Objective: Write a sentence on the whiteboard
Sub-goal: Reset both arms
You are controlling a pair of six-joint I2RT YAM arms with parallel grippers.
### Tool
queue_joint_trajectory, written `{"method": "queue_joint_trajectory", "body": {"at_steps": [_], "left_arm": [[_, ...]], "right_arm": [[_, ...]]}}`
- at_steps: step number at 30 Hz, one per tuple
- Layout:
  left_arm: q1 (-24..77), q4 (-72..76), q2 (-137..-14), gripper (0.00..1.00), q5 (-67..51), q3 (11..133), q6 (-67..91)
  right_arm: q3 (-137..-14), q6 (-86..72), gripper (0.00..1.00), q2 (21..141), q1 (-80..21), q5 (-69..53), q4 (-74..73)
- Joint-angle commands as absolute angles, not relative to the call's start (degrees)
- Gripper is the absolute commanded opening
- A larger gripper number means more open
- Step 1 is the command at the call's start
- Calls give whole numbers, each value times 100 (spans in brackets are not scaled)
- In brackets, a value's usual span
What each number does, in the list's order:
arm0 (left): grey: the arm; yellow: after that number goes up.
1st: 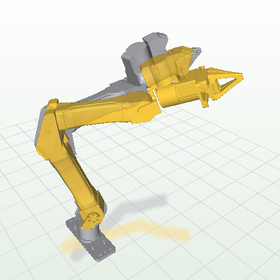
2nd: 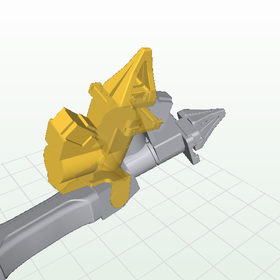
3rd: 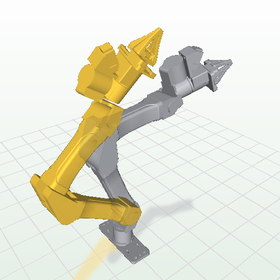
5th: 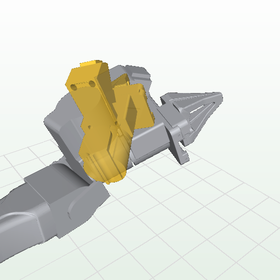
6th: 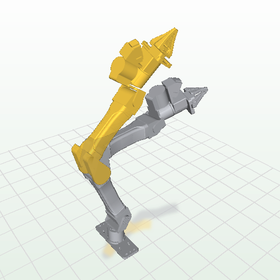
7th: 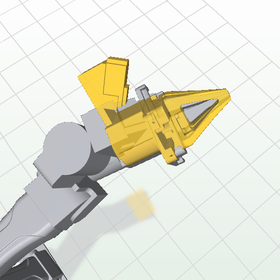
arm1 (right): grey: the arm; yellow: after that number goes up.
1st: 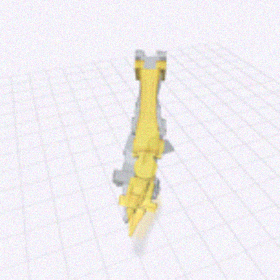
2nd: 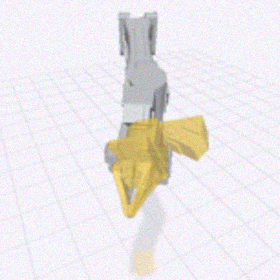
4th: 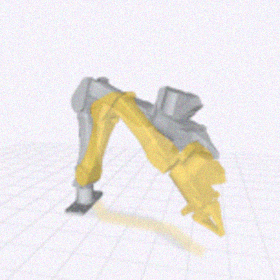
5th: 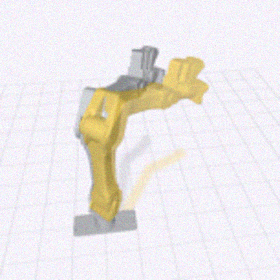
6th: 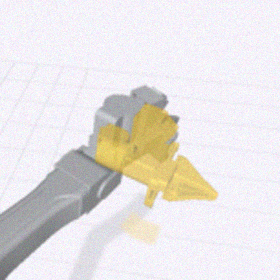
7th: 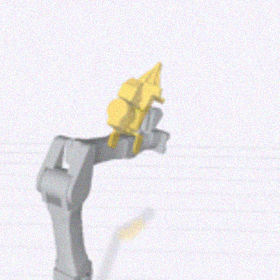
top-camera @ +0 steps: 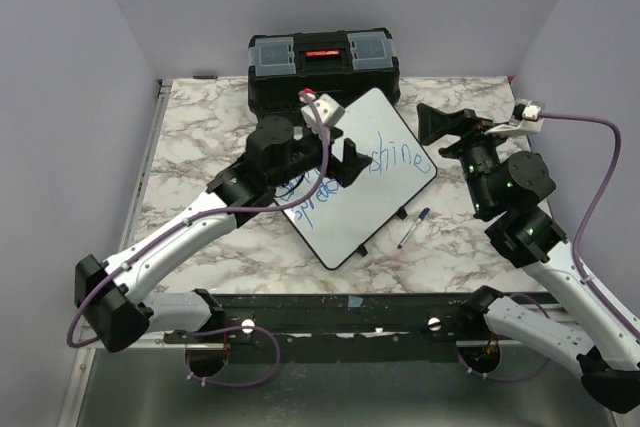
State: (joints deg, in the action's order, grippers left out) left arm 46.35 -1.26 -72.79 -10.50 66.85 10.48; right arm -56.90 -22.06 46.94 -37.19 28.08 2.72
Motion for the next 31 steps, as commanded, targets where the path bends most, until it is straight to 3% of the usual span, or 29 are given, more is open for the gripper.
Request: {"method": "queue_joint_trajectory", "body": {"at_steps": [1, 16, 22, 31], "left_arm": [[4177, -213, -6619, 98, -785, 6507, 958], [3141, -27, -5280, 98, 834, 5785, 914], [3016, -28, -5168, 98, 977, 5714, 953], [2953, 129, -5127, 99, 1013, 5656, 1037]], "right_arm": [[-5537, -2731, 100, 4730, -3753, 2508, 368], [-4527, -3099, 100, 4547, -3752, 2000, 338], [-3960, -3192, 100, 4199, -3753, 1917, 212], [-4048, -2899, 100, 4147, -3753, 1968, 63]]}}
